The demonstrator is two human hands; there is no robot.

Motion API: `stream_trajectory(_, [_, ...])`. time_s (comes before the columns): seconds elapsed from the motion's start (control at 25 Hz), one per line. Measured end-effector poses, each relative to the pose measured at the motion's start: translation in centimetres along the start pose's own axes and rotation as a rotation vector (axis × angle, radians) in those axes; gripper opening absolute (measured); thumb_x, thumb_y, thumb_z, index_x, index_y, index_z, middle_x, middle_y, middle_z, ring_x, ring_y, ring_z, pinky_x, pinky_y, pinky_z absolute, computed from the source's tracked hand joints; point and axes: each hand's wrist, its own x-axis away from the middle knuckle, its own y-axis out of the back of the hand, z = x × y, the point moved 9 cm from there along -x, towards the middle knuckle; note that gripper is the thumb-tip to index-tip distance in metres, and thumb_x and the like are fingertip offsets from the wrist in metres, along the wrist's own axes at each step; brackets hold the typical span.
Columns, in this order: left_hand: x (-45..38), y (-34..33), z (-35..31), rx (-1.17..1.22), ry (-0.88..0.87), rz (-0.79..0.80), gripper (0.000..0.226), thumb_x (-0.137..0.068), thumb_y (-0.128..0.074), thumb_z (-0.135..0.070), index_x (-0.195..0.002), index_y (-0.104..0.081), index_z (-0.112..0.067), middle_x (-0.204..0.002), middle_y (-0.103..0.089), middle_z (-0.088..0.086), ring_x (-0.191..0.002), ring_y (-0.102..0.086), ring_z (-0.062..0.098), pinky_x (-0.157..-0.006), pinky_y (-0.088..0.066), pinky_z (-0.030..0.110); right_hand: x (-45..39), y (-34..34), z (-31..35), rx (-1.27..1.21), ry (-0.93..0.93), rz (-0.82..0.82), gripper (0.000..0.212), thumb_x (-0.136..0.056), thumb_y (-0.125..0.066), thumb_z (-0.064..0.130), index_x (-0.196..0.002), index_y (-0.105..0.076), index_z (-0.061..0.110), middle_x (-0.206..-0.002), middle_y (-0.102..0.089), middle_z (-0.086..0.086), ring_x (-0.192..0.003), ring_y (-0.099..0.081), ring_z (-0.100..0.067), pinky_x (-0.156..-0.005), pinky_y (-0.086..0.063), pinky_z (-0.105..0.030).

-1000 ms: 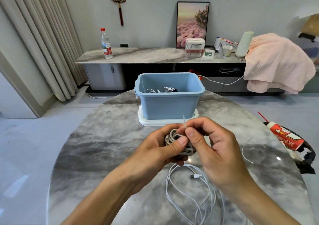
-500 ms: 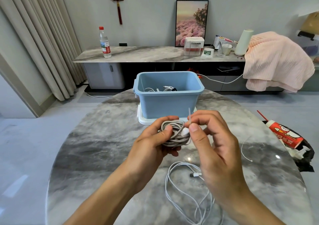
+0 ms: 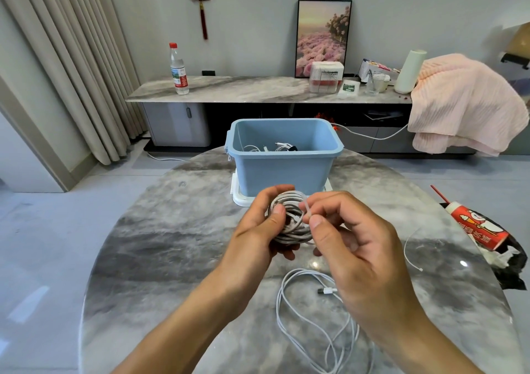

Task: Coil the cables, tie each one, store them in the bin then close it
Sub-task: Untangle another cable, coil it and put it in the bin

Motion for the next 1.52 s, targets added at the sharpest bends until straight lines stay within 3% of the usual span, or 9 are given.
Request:
stream_trajectory(0.12, [0.1, 0.0, -0.7, -0.128, -0.072, -0.004, 0.031, -0.105, -0.040, -0.019, -0.125, -0.055, -0.039, -0.083, -0.063, -0.004, -0.073, -0.053, 0.018, -0.065, -0.045, 0.032, 0.0, -0.3, 0.1, 0.176, 0.025, 0.042, 0.011, -0.093, -0.054, 0.018, -0.084, -0.060, 0.021, -0.085, -0.066, 0.008, -0.062, -0.059, -0.014, -0.052, -0.044, -0.021])
stream_trajectory(0.4, [0.5, -0.4, -1.1, -0.258, -0.139, 0.072, 0.016, -0.095, -0.043, -0.029, -0.095, -0.057, -0.021, -0.079, -0.057, -0.004, -0.074, -0.049, 0.016, -0.066, -0.042, 0.032, -0.3, -0.1, -1.4, 0.213, -0.054, 0.089, 0.017, -0.097, -0.048, 0.028, -0.082, -0.054, 0.021, -0.049, -0.042, 0.006, -0.043, -0.036, -0.008, -0.044, -0.027, -0.020])
stream_trajectory(0.56, [0.8, -1.0, -0.7, -0.314, -0.134, 0.110, 0.015, -0.096, -0.042, -0.031, -0.092, -0.052, -0.022, -0.077, -0.054, -0.007, -0.074, -0.047, 0.014, -0.068, -0.040, 0.031, -0.5, 0.1, -1.8, 0.319, -0.082, 0.153, 0.020, -0.097, -0.052, 0.028, -0.078, -0.055, 0.023, -0.067, -0.056, 0.014, -0.065, -0.051, -0.010, -0.056, -0.035, -0.018])
stream_trajectory(0.72, [0.5, -0.8, -0.7, -0.207, -0.116, 0.113, 0.014, -0.095, -0.043, -0.030, -0.092, -0.052, -0.020, -0.079, -0.054, -0.008, -0.073, -0.047, 0.012, -0.066, -0.041, 0.029, -0.7, 0.4, -3.3, -0.146, -0.318, 0.107, 0.024, -0.097, -0.052, 0.020, -0.075, -0.061, 0.019, -0.082, -0.072, -0.010, -0.080, -0.063, -0.024, -0.074, -0.046, -0.033])
stream_trajectory(0.84, [0.4, -0.7, -0.7, -0.149, -0.102, 0.142, 0.011, -0.094, -0.044, -0.028, -0.094, -0.053, -0.021, -0.083, -0.054, -0.004, -0.074, -0.046, 0.014, -0.066, -0.042, 0.027, -0.9, 0.5, -4.0, -0.302, -0.380, 0.057, 0.020, -0.091, -0.052, 0.024, -0.077, -0.064, 0.018, -0.092, -0.076, -0.010, -0.090, -0.068, -0.023, -0.088, -0.043, -0.044])
stream_trajectory(1.08, [-0.2, 0.4, -0.3, -0.046, -0.068, 0.057, 0.008, -0.091, -0.047, -0.029, -0.087, -0.053, -0.027, -0.090, -0.059, 0.007, -0.075, -0.048, 0.022, -0.062, -0.041, 0.030, -0.8, -0.1, -3.8, -0.405, -0.328, 0.083, 0.022, -0.092, -0.055, 0.025, -0.084, -0.068, 0.010, -0.099, -0.075, -0.012, -0.096, -0.067, -0.032, -0.086, -0.053, -0.041])
stream_trajectory(1.2, [-0.2, 0.2, -0.1, 0.009, -0.055, 0.058, 0.009, -0.090, -0.046, -0.028, -0.093, -0.049, -0.019, -0.086, -0.062, 0.001, -0.071, -0.050, 0.019, -0.061, -0.041, 0.029, -1.0, -0.3, -2.7, -0.380, -0.274, 0.096, 0.015, -0.088, -0.060, 0.013, -0.082, -0.070, 0.004, -0.088, -0.075, -0.006, -0.075, -0.068, -0.010, -0.067, -0.052, -0.017])
stream_trajectory(1.4, [-0.1, 0.0, 0.0, 0.015, -0.056, 0.040, 0.011, -0.090, -0.046, -0.029, -0.094, -0.049, -0.019, -0.081, -0.057, 0.001, -0.066, -0.050, 0.012, -0.060, -0.042, 0.026, -0.7, -0.8, -3.5, -0.140, -0.205, 0.138, 0.013, -0.085, -0.067, 0.019, -0.073, -0.071, 0.015, -0.098, -0.070, 0.003, -0.096, -0.068, -0.017, -0.086, -0.054, -0.034])
stream_trajectory(1.52, [-0.1, -0.1, -0.1, -0.013, -0.066, 0.034, 0.009, -0.091, -0.045, -0.029, -0.093, -0.049, -0.021, -0.080, -0.057, -0.002, -0.067, -0.051, 0.011, -0.060, -0.042, 0.026, -0.7, -0.8, -3.3, -0.153, -0.182, 0.112, 0.015, -0.087, -0.064, 0.018, -0.075, -0.072, 0.014, -0.097, -0.070, 0.004, -0.091, -0.068, -0.015, -0.079, -0.053, -0.025])
